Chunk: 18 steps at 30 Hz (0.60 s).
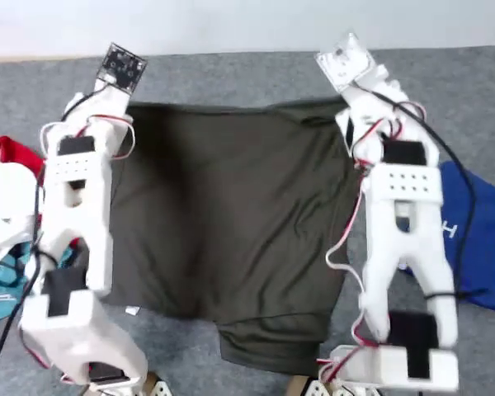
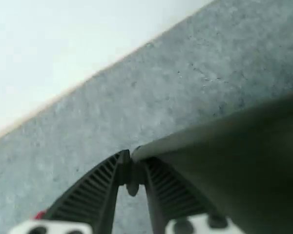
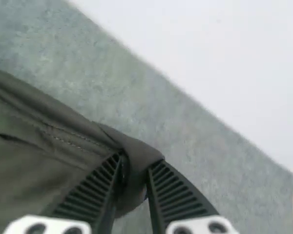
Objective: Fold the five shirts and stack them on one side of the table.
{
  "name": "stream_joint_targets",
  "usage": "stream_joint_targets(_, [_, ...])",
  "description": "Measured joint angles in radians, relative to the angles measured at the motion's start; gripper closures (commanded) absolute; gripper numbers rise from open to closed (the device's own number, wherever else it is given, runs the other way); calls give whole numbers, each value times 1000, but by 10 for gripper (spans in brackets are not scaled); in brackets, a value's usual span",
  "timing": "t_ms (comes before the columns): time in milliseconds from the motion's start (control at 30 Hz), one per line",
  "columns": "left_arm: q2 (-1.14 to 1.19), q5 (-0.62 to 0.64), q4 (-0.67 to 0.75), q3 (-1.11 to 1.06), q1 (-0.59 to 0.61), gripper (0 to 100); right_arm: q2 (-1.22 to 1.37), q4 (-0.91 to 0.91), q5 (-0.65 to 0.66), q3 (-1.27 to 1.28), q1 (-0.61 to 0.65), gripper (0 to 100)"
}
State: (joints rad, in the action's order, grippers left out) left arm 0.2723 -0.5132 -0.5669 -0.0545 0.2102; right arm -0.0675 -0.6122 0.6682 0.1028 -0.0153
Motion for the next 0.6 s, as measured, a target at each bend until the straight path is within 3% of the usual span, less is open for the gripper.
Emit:
stream_joint_targets(367, [265, -5, 2, 480, -17, 994, 358, 29, 0, -563, -2, 987])
stream_joint_targets(600, [296, -5, -69, 552, -25, 994, 453, -63, 46, -723, -2, 987])
